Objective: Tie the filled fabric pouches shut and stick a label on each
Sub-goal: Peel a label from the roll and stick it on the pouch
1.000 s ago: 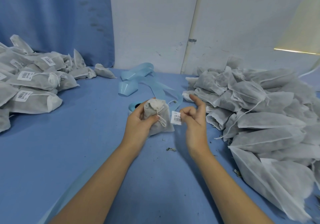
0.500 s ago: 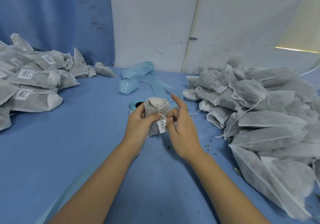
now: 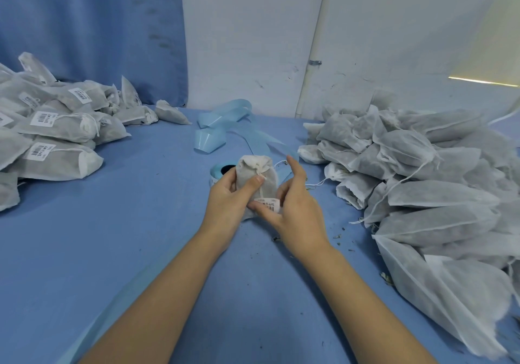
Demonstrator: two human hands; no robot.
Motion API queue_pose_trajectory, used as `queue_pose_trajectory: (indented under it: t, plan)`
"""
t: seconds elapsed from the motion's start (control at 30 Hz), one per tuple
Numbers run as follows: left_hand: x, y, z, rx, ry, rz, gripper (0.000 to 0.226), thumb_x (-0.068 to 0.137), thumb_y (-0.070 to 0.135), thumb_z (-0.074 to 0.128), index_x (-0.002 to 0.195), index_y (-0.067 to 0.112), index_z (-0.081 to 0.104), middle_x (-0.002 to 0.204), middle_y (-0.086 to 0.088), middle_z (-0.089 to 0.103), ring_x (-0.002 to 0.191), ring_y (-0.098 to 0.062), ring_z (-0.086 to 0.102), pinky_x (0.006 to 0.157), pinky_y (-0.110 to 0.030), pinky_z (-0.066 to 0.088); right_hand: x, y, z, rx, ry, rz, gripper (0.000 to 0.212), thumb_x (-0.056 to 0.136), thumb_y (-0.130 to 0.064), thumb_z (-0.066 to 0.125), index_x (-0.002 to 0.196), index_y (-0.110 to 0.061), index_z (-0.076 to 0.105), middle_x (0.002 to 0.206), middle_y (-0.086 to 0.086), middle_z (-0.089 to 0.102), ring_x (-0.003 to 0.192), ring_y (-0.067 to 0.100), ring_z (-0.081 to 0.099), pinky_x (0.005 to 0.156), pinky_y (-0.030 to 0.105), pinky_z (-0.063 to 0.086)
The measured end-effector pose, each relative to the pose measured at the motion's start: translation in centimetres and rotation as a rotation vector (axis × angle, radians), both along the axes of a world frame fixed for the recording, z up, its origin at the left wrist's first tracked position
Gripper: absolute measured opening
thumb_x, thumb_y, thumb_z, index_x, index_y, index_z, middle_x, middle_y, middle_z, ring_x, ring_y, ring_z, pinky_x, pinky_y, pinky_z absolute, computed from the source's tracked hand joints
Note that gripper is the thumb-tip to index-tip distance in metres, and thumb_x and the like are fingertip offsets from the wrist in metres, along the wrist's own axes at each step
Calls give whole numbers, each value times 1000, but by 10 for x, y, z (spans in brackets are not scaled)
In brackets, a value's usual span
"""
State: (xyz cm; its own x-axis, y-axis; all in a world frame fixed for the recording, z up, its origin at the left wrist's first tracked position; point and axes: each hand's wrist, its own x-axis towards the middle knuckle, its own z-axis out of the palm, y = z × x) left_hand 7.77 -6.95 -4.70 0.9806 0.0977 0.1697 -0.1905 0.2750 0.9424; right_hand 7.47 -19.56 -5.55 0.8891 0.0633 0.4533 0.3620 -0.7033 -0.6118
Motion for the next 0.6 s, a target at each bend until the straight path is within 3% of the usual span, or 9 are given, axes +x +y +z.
queue_pose_trajectory:
  t: [0.07, 0.13, 0.23, 0.3, 0.37, 0.43, 0.6]
  plan:
    - [-1, 1, 2, -4, 25, -12, 9, 88, 18, 65, 94, 24, 70, 86, 4, 75, 79, -10, 70, 65, -21, 55, 1, -2, -1, 85, 110, -37, 108, 66, -62, 75, 147, -29, 12, 84, -13, 54, 82, 10, 60, 67, 32, 48]
    - [-2, 1, 3, -10, 43, -35, 8, 88, 19, 66, 93, 23, 70, 86, 3, 75, 78, -11, 71, 61, -21, 55, 2, -5, -1, 173, 181, -8, 98, 64, -59, 79, 141, -27, 27, 94, -14, 57, 86, 4, 60, 72, 28, 50]
    - [-3, -1, 4, -28, 84, -50, 10, 85, 24, 69, 94, 21, 71, 87, 0, 75, 79, -14, 72, 61, -22, 55, 1, -6, -1, 370, 304, 135, 54, 71, -42, 82, 115, -24, 56, 98, -11, 67, 86, 1, 63, 71, 16, 49]
    - [-4, -1, 5, -67, 90, -80, 29, 77, 37, 72, 100, 19, 70, 94, -3, 75, 86, -18, 71, 69, -27, 57, -1, -4, 1, 538, 369, 222, 32, 78, -33, 79, 102, -18, 65, 90, -6, 73, 81, 6, 67, 67, 17, 50]
    - [-4, -1, 5, -108, 89, -150, 52, 67, 49, 72, 106, 16, 68, 102, -7, 73, 94, -21, 70, 78, -31, 57, -1, -3, 5, 712, 359, 232, 28, 78, -30, 78, 98, -13, 67, 87, -3, 74, 80, 8, 69, 65, 16, 50]
    - [-5, -1, 3, -108, 118, -243, 60, 62, 52, 72, 109, 14, 66, 105, -6, 73, 98, -20, 69, 80, -30, 57, 1, -3, 7, 835, 339, 200, 31, 76, -32, 78, 97, -12, 66, 86, -3, 74, 80, 8, 69, 64, 15, 50]
    - [-7, -3, -2, -50, 192, -299, 51, 66, 41, 72, 107, 12, 68, 99, -1, 75, 93, -11, 70, 68, -19, 54, 1, -4, 6, 813, 336, 142, 15, 85, -31, 71, 89, -17, 67, 82, -4, 73, 75, 7, 68, 62, 15, 50]
